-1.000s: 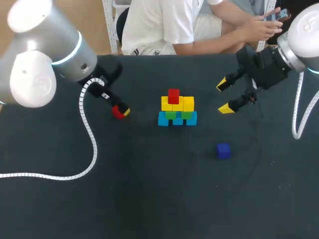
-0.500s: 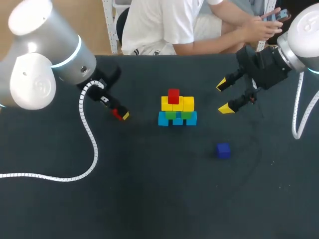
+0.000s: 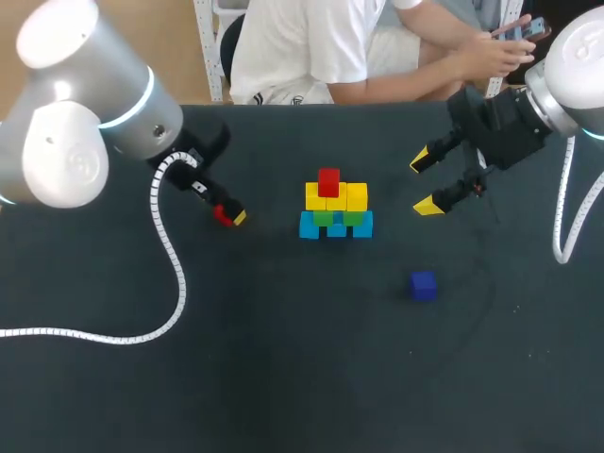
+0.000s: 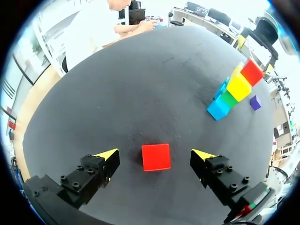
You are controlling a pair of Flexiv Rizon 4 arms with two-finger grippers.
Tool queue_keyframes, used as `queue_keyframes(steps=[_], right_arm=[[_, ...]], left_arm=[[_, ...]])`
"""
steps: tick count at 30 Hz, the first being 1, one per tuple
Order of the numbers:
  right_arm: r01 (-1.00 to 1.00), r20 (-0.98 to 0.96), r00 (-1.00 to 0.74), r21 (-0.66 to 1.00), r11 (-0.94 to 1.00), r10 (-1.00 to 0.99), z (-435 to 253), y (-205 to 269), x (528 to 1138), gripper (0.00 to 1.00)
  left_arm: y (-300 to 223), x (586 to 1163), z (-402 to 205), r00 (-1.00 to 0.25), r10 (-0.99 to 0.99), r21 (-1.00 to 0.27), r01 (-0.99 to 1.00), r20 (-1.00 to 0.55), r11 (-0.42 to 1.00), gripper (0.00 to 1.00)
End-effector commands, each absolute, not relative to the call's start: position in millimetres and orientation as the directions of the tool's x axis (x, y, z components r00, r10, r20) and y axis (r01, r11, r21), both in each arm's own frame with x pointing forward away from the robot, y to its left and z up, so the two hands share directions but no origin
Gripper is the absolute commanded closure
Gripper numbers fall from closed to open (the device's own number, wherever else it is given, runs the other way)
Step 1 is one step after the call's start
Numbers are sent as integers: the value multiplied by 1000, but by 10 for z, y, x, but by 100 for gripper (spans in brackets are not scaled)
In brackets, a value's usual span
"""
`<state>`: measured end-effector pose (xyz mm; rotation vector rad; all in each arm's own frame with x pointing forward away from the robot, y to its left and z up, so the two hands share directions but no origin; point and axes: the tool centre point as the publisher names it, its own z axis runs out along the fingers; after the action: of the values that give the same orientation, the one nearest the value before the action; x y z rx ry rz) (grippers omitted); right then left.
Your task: Place the blue cubes, place green cubes on the blue cubes, place the yellow cubes on the green cubes, then place the red cubes on the yellow cubes, and place purple cube on the red cubes.
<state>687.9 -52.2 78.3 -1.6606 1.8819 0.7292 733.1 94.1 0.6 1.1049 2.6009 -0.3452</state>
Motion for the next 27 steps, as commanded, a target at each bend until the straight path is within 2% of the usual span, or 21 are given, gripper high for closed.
queue_keyframes(steps=[1,27], right_arm=[[-993,-694,-111,53,103,-711,782,-524,6874,0],[-993,-694,-111,53,103,-711,782,-524,6874,0]], left_arm=[[935,7390,-17,-661,662,-112,733,-353,671,0],[940,7424,-79,-665,646,-125,726,-375,676,0]])
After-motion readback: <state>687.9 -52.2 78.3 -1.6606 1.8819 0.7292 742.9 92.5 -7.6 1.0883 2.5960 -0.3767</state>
